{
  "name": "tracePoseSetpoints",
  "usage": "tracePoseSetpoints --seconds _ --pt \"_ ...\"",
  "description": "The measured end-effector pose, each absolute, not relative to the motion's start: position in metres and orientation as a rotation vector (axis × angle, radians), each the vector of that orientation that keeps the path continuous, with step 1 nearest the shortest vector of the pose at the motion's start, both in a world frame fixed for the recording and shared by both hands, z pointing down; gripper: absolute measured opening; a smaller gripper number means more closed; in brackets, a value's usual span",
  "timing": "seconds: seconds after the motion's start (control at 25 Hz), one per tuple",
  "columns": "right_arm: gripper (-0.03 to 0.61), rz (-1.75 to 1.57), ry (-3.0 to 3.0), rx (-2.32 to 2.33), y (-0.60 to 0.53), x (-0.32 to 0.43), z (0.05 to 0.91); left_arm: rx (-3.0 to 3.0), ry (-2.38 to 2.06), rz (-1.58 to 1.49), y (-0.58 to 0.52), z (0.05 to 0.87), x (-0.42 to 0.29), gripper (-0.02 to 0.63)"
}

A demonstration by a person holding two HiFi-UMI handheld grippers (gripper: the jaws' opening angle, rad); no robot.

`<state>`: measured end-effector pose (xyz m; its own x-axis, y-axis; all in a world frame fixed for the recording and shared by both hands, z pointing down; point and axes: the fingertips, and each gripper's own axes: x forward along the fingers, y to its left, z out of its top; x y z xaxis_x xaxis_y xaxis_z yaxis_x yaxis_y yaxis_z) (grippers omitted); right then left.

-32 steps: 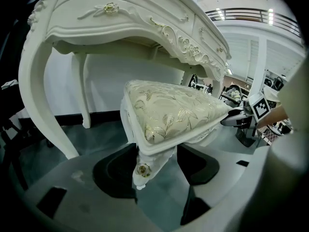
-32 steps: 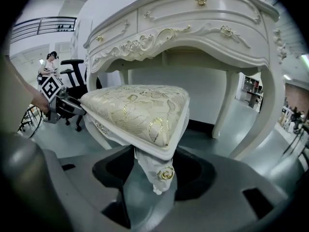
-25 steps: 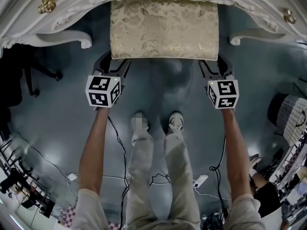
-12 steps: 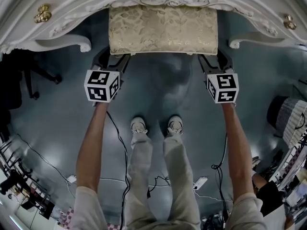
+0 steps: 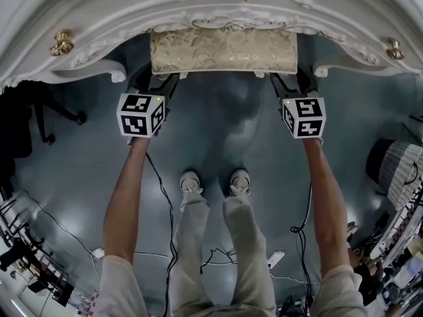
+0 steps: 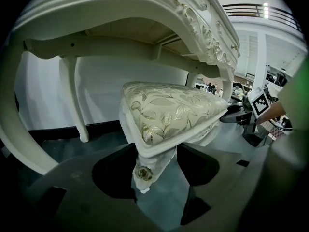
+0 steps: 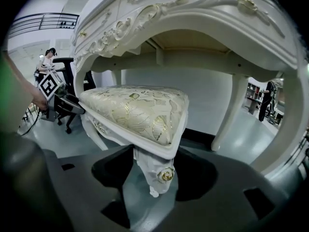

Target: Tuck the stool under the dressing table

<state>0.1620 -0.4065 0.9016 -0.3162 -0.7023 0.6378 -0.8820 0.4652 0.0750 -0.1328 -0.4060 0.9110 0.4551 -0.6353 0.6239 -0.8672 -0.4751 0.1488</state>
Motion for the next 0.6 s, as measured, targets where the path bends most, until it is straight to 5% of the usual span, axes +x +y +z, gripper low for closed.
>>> tracePoseSetpoints --seconds 0.6 --pt "0.265 0.352 -2.124 1.326 -0.452 0.162 0.901 2.28 -1.279 0.69 -0.453 0.91 -0.131 0.258"
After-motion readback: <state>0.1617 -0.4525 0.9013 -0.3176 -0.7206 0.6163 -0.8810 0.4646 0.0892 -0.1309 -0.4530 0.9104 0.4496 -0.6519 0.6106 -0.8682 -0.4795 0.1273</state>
